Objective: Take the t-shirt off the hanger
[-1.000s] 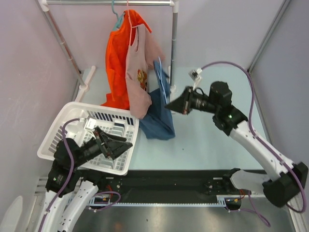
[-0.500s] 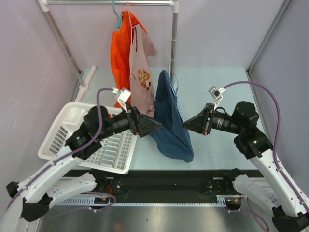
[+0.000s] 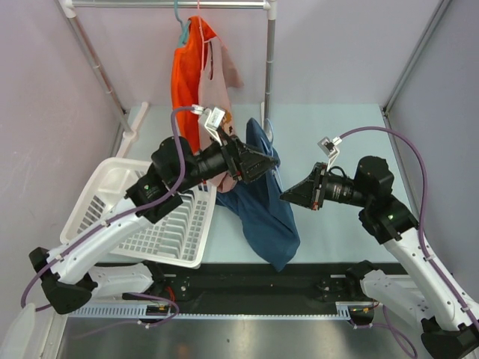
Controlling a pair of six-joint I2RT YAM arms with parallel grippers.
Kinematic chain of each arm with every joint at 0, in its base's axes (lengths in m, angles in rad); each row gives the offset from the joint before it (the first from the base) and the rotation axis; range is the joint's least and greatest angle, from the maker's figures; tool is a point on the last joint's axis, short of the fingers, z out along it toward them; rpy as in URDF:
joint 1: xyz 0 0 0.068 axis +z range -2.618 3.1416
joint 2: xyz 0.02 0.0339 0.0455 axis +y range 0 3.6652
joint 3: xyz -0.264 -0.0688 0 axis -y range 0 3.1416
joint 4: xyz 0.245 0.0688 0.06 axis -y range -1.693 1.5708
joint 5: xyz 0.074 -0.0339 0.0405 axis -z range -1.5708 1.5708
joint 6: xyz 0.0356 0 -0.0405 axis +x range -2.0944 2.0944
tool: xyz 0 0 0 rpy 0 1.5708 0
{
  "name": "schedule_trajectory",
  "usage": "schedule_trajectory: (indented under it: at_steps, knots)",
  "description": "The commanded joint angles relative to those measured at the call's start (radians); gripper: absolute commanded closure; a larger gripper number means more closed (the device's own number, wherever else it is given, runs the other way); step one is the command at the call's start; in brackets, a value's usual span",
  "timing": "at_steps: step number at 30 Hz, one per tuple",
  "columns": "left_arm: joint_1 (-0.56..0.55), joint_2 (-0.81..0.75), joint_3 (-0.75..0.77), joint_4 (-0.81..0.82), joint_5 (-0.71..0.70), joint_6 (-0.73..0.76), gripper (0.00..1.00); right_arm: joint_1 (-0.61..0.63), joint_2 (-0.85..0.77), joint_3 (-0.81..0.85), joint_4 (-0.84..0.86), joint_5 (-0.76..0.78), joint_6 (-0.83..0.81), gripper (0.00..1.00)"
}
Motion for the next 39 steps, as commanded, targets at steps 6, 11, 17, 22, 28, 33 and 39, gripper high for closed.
schedule_trajectory:
  at_steps: [6, 11, 17, 22, 28, 33, 39]
  knots:
    - [-0.011, 0.137, 0.229, -0.046, -0.097, 0.194, 0.20, -0.001, -0.029, 0.001, 0.060, -0.037, 0.026, 1.00]
    - [-0.015, 0.193, 0.240, -0.026, -0.075, 0.200, 0.29, -0.001, -0.038, 0.004, 0.090, -0.037, 0.049, 1.00]
    - [-0.040, 0.230, 0.252, -0.012, -0.107, 0.228, 0.51, -0.001, -0.035, 0.014, 0.111, -0.045, 0.080, 1.00]
    - [-0.043, 0.279, 0.298, -0.038, -0.184, 0.280, 1.00, -0.001, -0.046, 0.030, 0.064, -0.008, 0.071, 0.92]
    - [-0.043, 0.347, 0.456, -0.127, -0.343, 0.378, 1.00, 0.002, -0.067, 0.118, -0.261, 0.225, -0.087, 0.16]
    - [-0.043, 0.378, 0.560, -0.173, -0.486, 0.400, 1.00, 0.005, -0.103, 0.178, -0.418, 0.276, -0.171, 0.00]
    - [-0.043, 0.391, 0.565, -0.110, -0.557, 0.400, 1.00, 0.051, -0.142, 0.140, -0.335, 0.182, -0.139, 0.00]
